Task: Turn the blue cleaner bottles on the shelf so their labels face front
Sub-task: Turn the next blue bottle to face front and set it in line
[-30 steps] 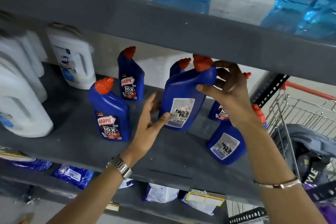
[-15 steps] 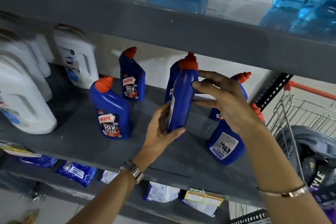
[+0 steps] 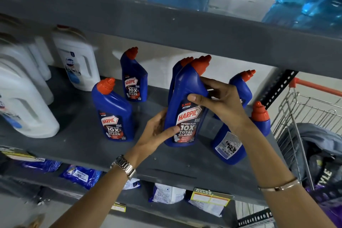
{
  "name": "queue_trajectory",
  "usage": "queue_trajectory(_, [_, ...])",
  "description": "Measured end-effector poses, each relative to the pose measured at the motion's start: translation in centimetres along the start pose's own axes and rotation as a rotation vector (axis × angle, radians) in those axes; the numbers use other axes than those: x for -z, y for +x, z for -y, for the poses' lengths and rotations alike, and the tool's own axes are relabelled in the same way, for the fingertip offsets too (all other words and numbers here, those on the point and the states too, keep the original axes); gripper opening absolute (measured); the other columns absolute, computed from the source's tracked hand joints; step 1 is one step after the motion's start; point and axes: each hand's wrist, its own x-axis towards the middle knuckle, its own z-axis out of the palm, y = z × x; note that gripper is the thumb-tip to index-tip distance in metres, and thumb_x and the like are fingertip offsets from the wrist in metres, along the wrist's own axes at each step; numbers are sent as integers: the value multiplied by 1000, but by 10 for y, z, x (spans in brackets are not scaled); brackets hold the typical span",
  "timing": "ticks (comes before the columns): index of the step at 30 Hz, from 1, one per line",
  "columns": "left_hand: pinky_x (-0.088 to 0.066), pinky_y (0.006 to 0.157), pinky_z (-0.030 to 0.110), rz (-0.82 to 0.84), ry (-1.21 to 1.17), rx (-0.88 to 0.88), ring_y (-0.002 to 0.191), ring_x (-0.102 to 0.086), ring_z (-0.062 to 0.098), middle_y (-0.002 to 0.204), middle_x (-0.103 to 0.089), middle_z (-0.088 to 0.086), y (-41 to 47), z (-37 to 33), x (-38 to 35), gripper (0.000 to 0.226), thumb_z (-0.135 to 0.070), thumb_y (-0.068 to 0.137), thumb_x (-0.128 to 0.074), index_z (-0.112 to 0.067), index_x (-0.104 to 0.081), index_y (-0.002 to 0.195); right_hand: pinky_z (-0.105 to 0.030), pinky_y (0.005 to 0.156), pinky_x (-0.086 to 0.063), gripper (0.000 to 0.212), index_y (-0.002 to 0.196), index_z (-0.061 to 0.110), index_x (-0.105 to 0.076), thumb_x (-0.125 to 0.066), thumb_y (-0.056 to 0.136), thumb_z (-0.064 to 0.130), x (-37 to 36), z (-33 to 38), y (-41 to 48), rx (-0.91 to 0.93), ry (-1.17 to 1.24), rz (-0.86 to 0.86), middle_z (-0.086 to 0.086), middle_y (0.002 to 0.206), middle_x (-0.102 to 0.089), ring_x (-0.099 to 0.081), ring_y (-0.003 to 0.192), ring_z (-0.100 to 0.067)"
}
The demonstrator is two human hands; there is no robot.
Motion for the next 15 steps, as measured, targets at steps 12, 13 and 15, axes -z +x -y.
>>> queue_trajectory(12, [-54, 78, 20, 31, 206, 154, 98, -65, 4, 107, -65, -5, -2, 29, 22, 50, 0, 76, -69, -27, -50, 114, -30, 84, -57, 65, 110, 17, -67, -85, 51, 38, -28, -40, -25, -137, -123, -96, -2, 108, -70, -67, 93, -10])
queue_trajectory(13, [-54, 78, 20, 36, 215, 164, 98, -65, 4, 108, -65, -4, -2, 31, 24, 50, 0, 76, -69, -27, -50, 114, -21, 82, -55, 63, 109, 17, -67, -87, 52, 34, -30, -43, -28, -149, -128, -106, -1, 106, -69, -66, 92, -6])
queue_trajectory(15, [-55, 81, 22, 51, 228, 181, 100, -65, 5, 109, -65, -3, -4, 36, 28, 49, -1, 76, -69, -25, -50, 115, -4, 74, -48, 61, 110, 17, -67, -87, 54, 29, -33, -47, -31, -160, -154, -110, 2, 105, -67, -61, 90, 2])
